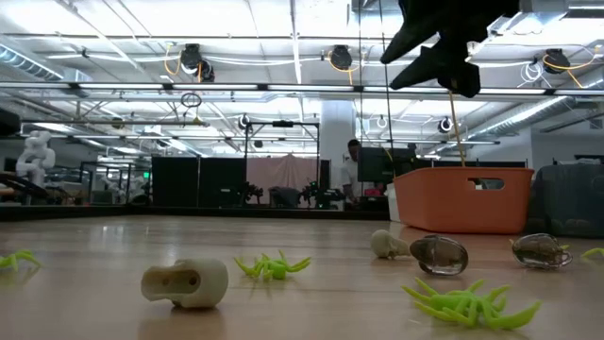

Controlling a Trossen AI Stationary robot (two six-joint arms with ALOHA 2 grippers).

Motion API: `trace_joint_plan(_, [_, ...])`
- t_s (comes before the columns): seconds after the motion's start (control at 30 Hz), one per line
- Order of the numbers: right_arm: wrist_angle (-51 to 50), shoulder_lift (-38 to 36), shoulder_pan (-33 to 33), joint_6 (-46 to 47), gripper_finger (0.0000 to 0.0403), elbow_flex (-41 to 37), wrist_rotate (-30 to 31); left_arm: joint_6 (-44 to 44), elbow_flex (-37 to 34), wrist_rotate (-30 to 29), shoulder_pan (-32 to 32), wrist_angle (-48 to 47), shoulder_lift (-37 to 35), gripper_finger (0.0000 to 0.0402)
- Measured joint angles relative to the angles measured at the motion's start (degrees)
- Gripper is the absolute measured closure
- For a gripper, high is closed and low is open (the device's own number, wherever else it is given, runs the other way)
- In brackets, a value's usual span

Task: Sort Halloween decoration
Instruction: Put the white skull toy into the black bin

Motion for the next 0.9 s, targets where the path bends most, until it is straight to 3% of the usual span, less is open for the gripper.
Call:
trace_joint_plan(0.33, [10.9,2.1,0.0,0.2,0.0261,0.0,0.2,5.0,-4.4,-1.3,-0.1,13.3,0.0,0.0256])
trace_joint_plan(0.9, [10.8,2.1,0.0,1.0,0.0261,0.0,1.8,7.0,-7.9,-1.0,-0.2,21.4,0.6,0.0256])
